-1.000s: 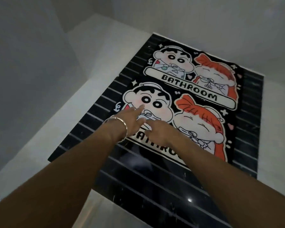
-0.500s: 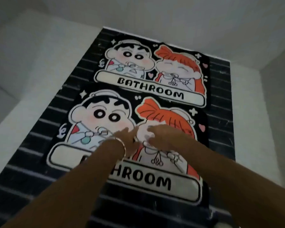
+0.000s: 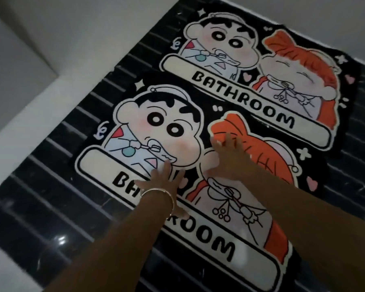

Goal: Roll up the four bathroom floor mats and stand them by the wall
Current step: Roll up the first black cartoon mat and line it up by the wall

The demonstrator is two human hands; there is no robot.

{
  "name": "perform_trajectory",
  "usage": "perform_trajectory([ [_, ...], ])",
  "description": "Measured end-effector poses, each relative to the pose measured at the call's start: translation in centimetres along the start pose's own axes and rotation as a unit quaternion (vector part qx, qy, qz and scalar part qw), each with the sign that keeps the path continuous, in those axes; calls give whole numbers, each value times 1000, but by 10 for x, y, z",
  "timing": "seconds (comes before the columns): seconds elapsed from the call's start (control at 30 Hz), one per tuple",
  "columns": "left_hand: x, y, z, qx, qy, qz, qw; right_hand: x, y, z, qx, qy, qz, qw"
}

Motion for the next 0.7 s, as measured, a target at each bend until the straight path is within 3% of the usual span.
perform_trajectory([
  [0.2, 34, 17, 46, -89, 76, -86, 989, 9, -6, 53, -30, 37, -109, 993],
  [0.37, 52, 51, 94, -215, 191, -123, 950, 19, 0, 134, -59, 2, -79, 995],
  [0.57, 85, 70, 83, -168, 354, -165, 905, 30, 20, 192, -88, 26, -52, 994],
  [0.63, 80, 69, 88, -157, 409, -227, 870, 30, 22, 201, -91, 33, -27, 995],
  [0.7, 70, 64, 95, -148, 500, -328, 787, 31, 20, 200, -87, 33, -10, 996],
])
Point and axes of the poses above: each hand's wrist, its own y-axis away from the middle knuckle, its own x-axis out of the palm, z = x × y, the point moved 4 cm from there along -y, towards the middle knuckle, and after that the axes turned 12 degrees about x, right-handed, at the moved point
